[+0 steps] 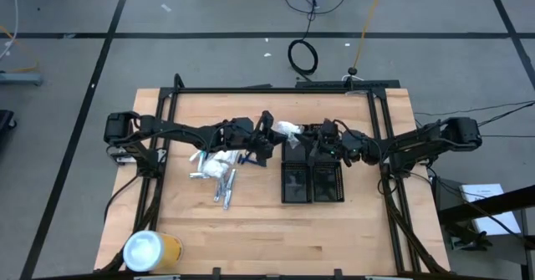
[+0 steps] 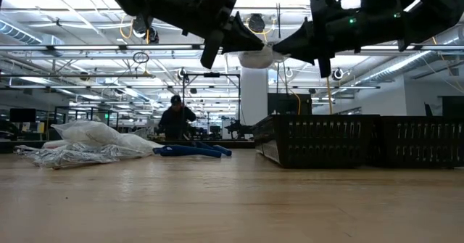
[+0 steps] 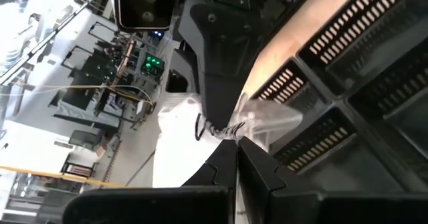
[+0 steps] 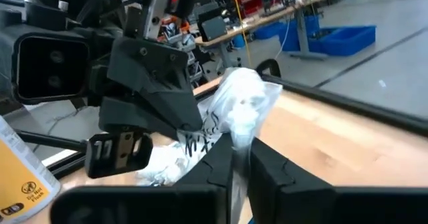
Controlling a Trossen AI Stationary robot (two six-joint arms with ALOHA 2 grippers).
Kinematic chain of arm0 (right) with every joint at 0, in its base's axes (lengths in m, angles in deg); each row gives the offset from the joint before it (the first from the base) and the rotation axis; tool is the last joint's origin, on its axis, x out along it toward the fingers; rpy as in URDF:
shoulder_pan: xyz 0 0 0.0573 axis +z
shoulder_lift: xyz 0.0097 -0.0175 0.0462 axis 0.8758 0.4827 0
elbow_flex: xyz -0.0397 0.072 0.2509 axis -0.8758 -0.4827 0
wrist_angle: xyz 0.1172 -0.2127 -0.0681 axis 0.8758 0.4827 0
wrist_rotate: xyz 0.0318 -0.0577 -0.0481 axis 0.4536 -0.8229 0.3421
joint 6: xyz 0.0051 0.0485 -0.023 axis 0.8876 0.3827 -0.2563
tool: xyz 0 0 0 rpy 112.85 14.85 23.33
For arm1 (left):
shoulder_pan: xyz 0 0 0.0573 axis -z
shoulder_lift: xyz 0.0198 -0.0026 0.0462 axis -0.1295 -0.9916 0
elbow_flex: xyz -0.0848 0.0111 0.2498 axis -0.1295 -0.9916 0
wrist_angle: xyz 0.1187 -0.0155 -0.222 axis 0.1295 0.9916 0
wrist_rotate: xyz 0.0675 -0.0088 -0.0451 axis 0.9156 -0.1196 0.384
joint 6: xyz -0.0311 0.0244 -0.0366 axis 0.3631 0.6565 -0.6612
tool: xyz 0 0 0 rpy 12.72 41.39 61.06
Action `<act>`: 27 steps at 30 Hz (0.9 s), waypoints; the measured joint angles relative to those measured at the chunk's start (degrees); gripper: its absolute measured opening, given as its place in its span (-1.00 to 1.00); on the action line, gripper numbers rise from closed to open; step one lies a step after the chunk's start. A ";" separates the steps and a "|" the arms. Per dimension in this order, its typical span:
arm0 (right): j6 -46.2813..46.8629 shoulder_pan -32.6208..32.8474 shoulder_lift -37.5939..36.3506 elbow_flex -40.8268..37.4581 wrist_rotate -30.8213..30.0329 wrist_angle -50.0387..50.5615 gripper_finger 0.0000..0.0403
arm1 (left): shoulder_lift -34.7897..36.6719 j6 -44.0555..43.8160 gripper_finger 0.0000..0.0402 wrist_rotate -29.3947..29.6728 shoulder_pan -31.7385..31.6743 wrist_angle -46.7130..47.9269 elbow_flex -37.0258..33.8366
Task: Pick & Place Travel size toiletries
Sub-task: Put the cotton pack into the top right black basket
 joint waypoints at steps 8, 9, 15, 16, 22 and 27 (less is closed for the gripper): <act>-7.04 -0.07 -5.79 0.00 -1.53 3.12 -0.97 | 0.02 -3.74 -0.97 -0.51 2.11 -4.92 0.00; -7.89 -0.05 -6.63 0.00 -2.25 4.31 -0.97 | 0.02 -4.17 -0.97 -0.60 2.29 -5.52 0.00; -9.75 0.07 -13.42 -0.02 -5.67 16.84 -0.98 | 0.04 -9.55 -0.97 0.37 3.00 -8.52 0.00; -9.52 0.21 -14.72 -0.02 -5.72 19.97 -0.98 | 0.03 -13.56 -0.97 1.48 3.02 -9.31 -0.01; -4.84 1.52 -24.54 -0.02 -8.48 40.30 -0.98 | 2.84 -41.05 -0.73 6.65 0.77 -0.91 -0.01; 3.48 3.26 -32.82 -0.02 -8.17 60.05 -0.98 | 5.40 -56.76 -0.26 6.58 -1.92 12.02 -0.02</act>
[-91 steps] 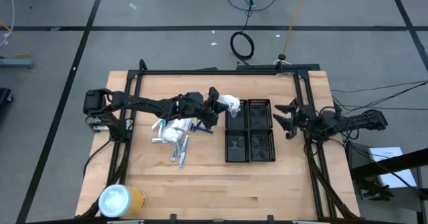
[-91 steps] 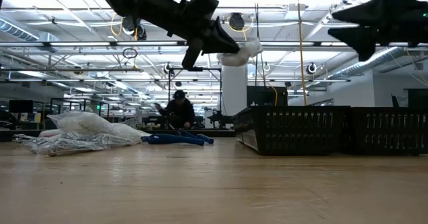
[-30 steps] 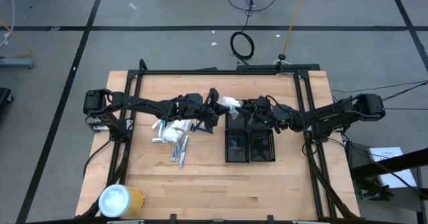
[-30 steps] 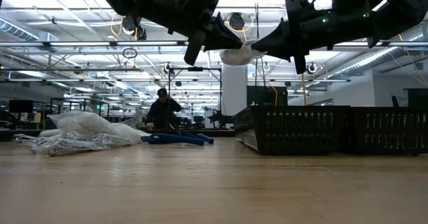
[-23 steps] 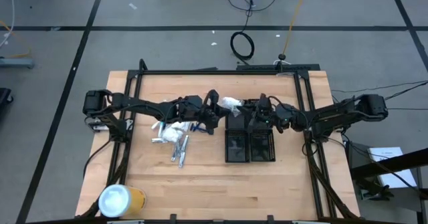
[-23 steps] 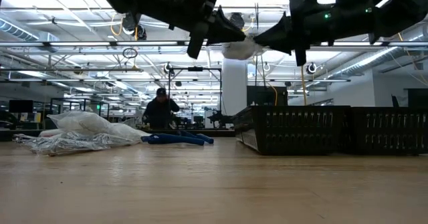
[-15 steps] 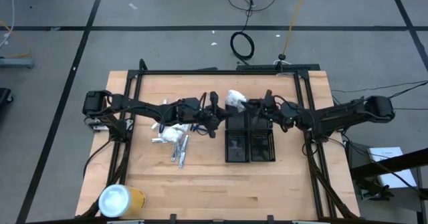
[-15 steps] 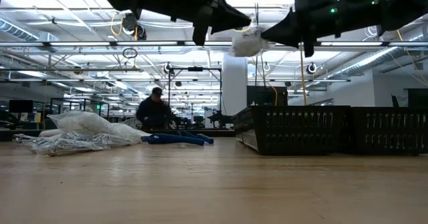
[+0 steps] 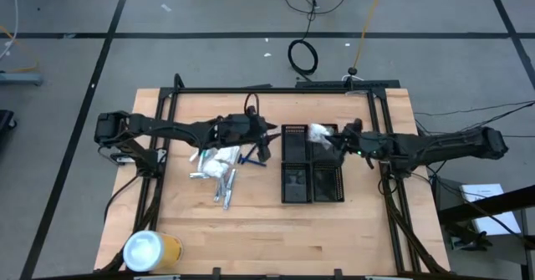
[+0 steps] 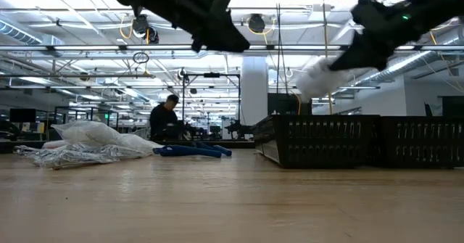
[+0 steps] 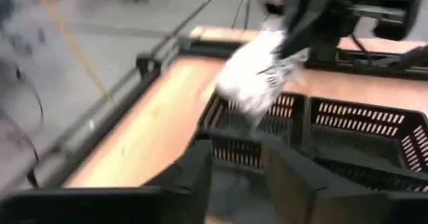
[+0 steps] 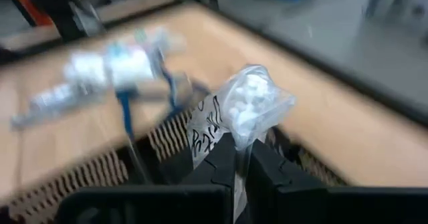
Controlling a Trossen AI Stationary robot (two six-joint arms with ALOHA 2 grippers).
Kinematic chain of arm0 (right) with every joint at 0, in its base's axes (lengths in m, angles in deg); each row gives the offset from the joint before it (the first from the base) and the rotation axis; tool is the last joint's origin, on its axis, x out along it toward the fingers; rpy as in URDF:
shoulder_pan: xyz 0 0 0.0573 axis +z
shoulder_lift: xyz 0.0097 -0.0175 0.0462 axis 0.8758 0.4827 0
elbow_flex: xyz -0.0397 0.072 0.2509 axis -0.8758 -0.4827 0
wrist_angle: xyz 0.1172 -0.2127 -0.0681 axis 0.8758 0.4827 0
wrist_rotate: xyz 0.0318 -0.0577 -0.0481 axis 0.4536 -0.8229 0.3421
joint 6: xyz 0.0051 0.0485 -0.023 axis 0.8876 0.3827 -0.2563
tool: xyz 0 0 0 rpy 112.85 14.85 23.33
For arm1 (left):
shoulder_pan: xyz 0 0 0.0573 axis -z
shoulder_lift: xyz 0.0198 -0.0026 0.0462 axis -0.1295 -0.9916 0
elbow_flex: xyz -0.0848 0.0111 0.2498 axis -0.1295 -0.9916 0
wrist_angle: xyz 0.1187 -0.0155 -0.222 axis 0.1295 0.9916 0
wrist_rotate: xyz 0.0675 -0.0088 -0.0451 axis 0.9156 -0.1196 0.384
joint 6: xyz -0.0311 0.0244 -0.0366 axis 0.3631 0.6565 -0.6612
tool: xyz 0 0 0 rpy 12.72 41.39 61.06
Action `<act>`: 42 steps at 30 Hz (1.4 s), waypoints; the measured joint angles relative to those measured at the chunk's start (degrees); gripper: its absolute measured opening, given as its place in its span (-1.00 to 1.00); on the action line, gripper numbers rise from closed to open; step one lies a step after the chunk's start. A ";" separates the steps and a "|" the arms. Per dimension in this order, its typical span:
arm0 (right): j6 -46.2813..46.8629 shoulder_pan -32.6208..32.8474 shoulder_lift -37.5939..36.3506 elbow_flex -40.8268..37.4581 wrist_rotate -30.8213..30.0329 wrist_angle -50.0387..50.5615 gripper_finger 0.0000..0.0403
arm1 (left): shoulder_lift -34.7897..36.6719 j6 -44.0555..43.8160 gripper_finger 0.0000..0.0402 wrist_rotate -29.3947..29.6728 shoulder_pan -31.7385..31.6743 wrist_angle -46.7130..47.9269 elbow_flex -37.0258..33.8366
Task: Pick & Place Travel size toiletries
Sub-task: Put the cotton pack into the top right black basket
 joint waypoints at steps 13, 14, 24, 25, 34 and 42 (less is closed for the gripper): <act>6.18 0.06 -2.43 -4.82 -0.16 8.84 -0.75 | 0.56 -1.53 0.39 0.11 -1.19 2.17 -0.02; 5.96 0.06 -2.43 -5.43 -0.14 7.74 -0.68 | 0.56 -1.11 0.40 0.10 -1.17 2.07 -0.02; -2.01 0.06 -2.45 -9.90 -1.66 -8.77 0.08 | 0.56 -0.89 0.33 0.07 -1.17 2.93 -0.02; -3.55 0.06 -2.48 -9.97 -1.97 -10.57 0.14 | 0.56 -0.82 0.32 0.08 -1.17 3.27 -0.02; -15.17 0.06 -2.50 -10.01 -3.33 -27.43 0.36 | 0.56 0.00 0.30 0.11 -1.16 10.18 0.00; -19.44 0.06 -2.50 -10.01 -3.13 -36.12 0.32 | 0.54 -10.99 0.26 0.13 -1.17 35.55 0.00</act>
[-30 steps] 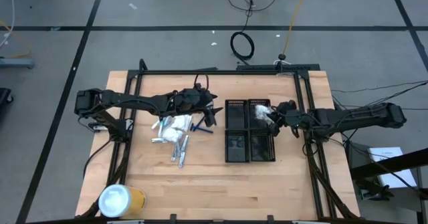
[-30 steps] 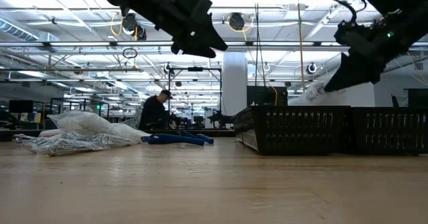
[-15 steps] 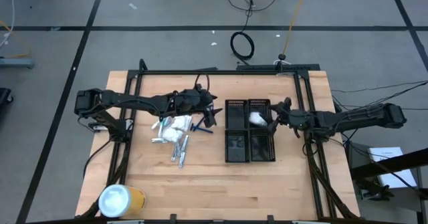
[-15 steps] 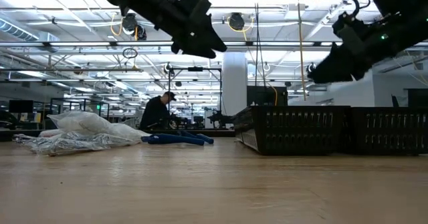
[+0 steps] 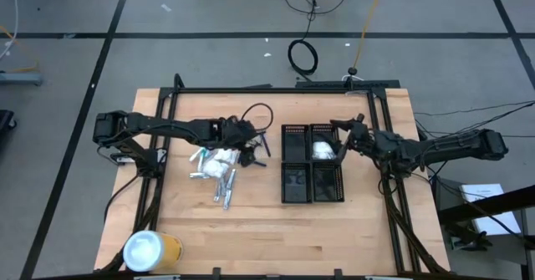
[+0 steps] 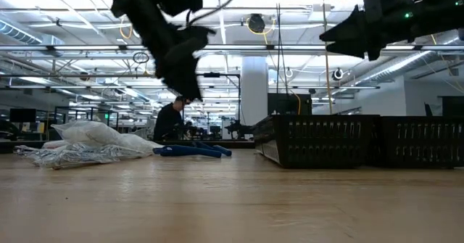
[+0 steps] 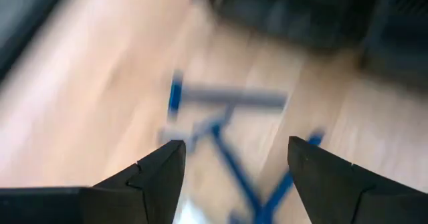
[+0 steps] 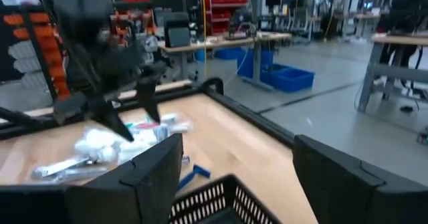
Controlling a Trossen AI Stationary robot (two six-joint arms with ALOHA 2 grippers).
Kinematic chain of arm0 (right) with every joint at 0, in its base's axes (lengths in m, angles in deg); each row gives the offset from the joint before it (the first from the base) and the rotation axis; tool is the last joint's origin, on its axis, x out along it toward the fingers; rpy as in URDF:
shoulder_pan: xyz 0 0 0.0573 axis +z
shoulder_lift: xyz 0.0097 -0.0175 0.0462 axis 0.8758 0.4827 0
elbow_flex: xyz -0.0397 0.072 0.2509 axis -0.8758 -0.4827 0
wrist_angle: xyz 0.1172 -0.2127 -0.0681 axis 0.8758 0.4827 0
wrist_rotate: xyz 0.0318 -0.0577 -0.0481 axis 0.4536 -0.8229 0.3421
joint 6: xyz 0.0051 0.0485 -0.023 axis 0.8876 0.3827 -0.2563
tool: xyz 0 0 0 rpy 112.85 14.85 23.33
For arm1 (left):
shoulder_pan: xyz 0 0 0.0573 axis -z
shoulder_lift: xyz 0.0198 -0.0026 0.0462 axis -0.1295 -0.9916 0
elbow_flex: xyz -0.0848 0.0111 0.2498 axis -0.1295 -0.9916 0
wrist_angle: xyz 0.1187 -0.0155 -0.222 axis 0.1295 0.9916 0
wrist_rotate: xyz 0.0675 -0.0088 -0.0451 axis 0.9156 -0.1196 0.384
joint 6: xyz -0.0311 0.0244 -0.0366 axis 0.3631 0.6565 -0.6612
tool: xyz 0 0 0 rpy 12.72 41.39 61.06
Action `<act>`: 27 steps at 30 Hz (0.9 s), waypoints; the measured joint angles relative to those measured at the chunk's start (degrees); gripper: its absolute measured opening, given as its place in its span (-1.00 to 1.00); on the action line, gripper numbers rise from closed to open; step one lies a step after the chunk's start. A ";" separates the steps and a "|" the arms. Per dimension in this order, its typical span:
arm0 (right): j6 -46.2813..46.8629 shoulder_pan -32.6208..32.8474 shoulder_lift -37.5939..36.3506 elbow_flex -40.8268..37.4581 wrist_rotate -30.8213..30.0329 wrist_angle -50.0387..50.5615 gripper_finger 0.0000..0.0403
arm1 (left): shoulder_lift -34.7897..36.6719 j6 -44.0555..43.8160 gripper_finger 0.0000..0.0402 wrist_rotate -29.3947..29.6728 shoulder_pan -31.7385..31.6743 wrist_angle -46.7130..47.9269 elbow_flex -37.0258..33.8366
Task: Pick & Place Travel size toiletries
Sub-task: Put the cotton pack into the top right black basket
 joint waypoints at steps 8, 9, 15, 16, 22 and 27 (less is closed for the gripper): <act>-9.68 -0.04 0.02 0.00 0.03 -9.75 0.32 | -0.04 -23.54 0.17 -10.70 0.38 24.35 0.00; -10.69 -0.04 0.02 0.00 0.04 -11.23 0.31 | -0.04 -25.73 0.15 -12.91 0.81 26.54 0.00; -11.76 -0.02 0.02 0.00 0.07 -13.85 0.31 | -0.04 -33.57 0.05 -17.90 4.57 32.58 0.00; -11.72 -0.02 0.02 0.00 0.07 -13.54 0.31 | -0.04 -34.93 0.03 -18.26 5.16 32.09 0.00; -11.60 0.09 0.02 0.00 0.11 -12.31 0.31 | -0.04 -41.98 -0.05 -16.59 8.21 31.71 0.00; -11.60 0.10 0.02 0.00 0.12 -12.22 0.31 | -0.04 -44.38 -0.11 -12.42 9.31 31.64 0.00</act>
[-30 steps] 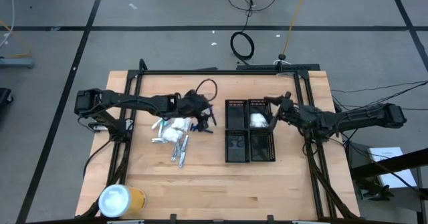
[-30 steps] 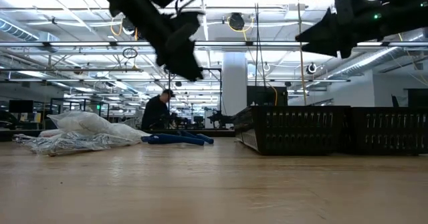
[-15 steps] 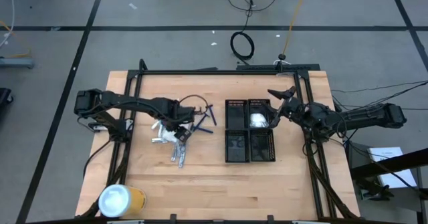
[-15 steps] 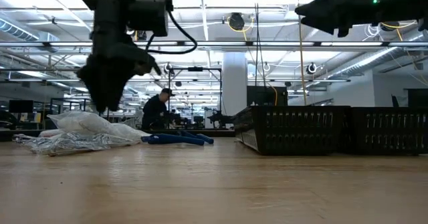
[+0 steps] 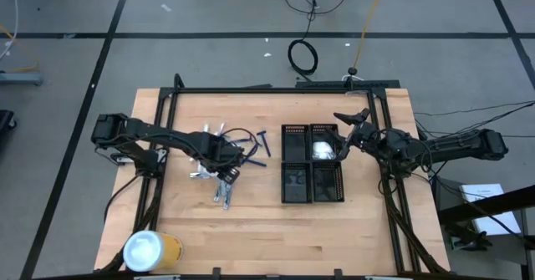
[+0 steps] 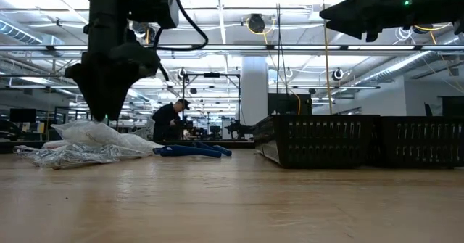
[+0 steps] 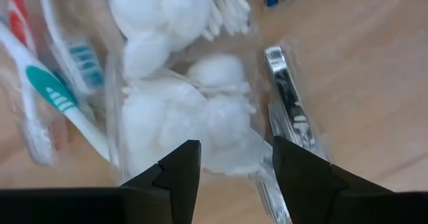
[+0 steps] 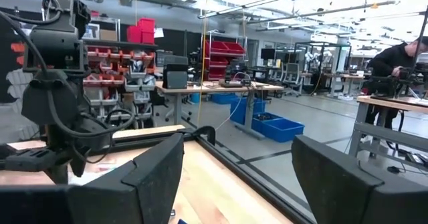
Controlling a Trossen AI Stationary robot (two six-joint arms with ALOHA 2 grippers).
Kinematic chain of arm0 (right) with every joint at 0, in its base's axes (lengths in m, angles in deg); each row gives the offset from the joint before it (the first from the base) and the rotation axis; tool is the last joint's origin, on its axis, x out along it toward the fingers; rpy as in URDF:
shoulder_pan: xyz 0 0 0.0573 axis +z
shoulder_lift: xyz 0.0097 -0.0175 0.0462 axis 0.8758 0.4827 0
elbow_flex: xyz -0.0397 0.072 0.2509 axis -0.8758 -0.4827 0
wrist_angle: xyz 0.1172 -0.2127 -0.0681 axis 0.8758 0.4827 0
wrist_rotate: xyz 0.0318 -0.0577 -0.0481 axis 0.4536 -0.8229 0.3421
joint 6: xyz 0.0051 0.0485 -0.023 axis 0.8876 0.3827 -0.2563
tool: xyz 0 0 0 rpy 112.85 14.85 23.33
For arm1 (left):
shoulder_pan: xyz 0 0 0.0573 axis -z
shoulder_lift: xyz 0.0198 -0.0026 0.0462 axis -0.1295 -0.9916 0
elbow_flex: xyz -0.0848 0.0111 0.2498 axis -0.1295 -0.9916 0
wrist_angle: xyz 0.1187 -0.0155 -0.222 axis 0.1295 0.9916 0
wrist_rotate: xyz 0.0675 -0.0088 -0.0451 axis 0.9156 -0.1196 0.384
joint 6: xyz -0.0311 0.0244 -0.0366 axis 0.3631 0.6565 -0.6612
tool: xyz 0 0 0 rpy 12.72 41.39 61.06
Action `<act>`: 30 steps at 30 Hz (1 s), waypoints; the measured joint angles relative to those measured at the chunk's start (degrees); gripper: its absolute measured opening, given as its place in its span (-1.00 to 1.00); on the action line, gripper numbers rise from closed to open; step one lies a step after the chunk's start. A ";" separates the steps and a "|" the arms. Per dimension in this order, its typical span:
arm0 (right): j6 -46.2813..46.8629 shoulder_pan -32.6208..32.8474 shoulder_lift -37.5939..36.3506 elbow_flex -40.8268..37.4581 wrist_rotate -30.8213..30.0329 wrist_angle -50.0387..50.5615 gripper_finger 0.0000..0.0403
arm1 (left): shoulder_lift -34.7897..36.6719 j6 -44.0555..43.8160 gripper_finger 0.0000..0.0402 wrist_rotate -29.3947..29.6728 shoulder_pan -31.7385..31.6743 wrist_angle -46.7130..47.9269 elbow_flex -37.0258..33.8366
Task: Pick & Place Travel size toiletries
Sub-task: Put the cotton pack into the top right black basket
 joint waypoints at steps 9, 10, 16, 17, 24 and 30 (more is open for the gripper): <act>1.29 0.01 0.00 0.00 0.19 -0.01 0.31 | 0.00 -2.50 -0.15 0.89 0.02 -0.43 -1.13; 1.31 0.01 0.00 0.00 0.19 -0.01 0.30 | 0.00 -3.05 -0.15 0.88 0.02 -0.44 -1.69; 1.33 0.01 0.00 0.00 0.19 -0.01 0.30 | -0.02 -5.95 -0.15 0.87 0.02 -0.44 -3.97; 1.33 0.01 0.00 0.00 0.19 -0.01 0.30 | -0.02 -6.08 -0.15 0.87 0.02 -0.46 -4.02; 1.33 0.01 0.00 0.00 0.21 0.01 0.30 | -0.02 -5.80 -0.16 0.77 0.02 -0.64 -4.02; 1.33 0.01 0.00 0.00 0.21 0.02 0.30 | -0.02 -6.45 -0.41 0.52 -0.02 -0.64 -4.04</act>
